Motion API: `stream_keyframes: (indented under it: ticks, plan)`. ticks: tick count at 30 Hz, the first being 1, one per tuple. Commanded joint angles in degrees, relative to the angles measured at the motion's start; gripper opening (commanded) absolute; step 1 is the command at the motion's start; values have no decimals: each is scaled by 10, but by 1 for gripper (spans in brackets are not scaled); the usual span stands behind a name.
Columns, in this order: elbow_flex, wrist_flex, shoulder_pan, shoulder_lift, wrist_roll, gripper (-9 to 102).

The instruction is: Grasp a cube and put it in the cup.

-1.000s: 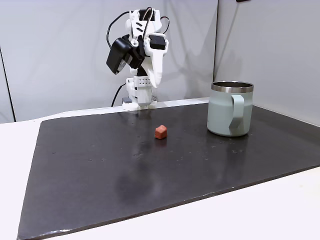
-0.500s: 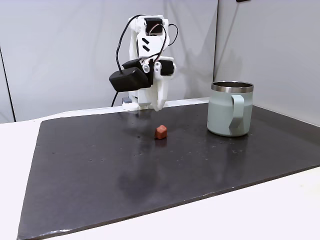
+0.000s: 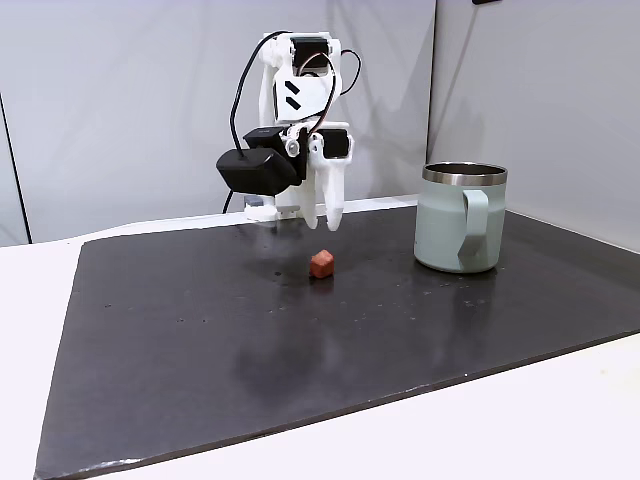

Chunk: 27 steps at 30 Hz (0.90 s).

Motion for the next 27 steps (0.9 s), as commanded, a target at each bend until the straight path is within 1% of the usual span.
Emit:
stream_keyframes:
  ticks: [1,4,12,19,27]
  plan:
    - [-53,26,6,-8,15,27]
    - [-66,41,6,-25,16,28]
    - [-69,47,9,-43,10,27]
    - [-113,46,27,-122,3,25]
    - [-149,46,25,-184,-5,24]
